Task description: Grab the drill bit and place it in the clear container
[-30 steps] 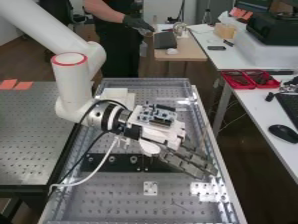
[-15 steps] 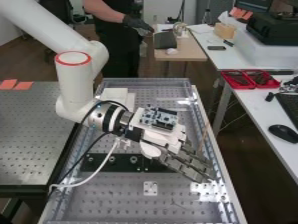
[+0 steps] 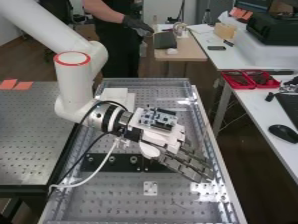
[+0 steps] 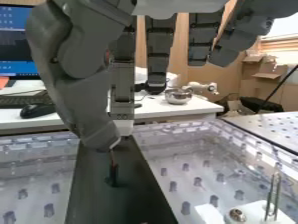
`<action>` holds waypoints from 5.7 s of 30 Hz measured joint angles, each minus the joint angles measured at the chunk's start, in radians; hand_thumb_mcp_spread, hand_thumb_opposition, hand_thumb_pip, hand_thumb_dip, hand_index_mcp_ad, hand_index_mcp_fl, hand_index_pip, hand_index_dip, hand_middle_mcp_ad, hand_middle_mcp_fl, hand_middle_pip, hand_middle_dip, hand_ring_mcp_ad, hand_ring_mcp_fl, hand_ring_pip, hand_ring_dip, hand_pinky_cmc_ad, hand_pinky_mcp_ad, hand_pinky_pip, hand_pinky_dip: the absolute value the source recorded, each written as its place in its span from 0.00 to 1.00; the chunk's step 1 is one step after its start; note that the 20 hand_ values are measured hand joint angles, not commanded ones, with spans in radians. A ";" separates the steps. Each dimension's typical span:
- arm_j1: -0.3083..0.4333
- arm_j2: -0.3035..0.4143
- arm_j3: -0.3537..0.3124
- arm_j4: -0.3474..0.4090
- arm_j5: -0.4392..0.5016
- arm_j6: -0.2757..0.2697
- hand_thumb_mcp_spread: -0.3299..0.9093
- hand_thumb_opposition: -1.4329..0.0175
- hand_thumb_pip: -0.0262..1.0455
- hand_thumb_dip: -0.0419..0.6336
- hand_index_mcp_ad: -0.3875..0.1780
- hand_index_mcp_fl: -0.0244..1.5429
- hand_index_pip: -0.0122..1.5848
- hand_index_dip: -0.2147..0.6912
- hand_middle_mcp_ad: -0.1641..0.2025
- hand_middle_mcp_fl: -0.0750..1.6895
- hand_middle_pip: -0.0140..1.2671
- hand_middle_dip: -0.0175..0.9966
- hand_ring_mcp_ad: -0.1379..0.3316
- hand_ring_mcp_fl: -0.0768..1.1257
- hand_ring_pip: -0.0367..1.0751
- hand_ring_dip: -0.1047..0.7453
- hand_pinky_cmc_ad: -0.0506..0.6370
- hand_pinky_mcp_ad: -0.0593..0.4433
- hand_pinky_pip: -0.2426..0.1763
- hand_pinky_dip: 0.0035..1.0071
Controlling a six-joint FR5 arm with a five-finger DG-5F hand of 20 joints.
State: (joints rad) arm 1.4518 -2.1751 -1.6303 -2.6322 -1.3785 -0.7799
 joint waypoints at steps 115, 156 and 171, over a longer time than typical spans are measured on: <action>0.029 0.006 -0.043 0.085 0.105 0.077 0.73 0.34 0.49 0.48 0.50 0.51 0.65 0.64 0.52 0.21 0.11 0.22 0.68 0.13 0.12 0.16 0.55 0.40 0.44 0.14; 0.041 0.005 -0.056 0.107 0.141 0.113 0.71 0.37 0.49 0.49 0.48 0.51 0.60 0.62 0.52 0.22 0.10 0.22 0.65 0.14 0.13 0.17 0.58 0.39 0.44 0.15; 0.040 0.005 -0.066 0.149 0.141 0.114 0.82 0.31 0.46 0.49 0.47 0.58 0.57 0.61 0.51 0.25 0.11 0.24 0.65 0.18 0.13 0.18 0.59 0.39 0.43 0.14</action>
State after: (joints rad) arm 1.4920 -2.1696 -1.6961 -2.4833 -1.2377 -0.6663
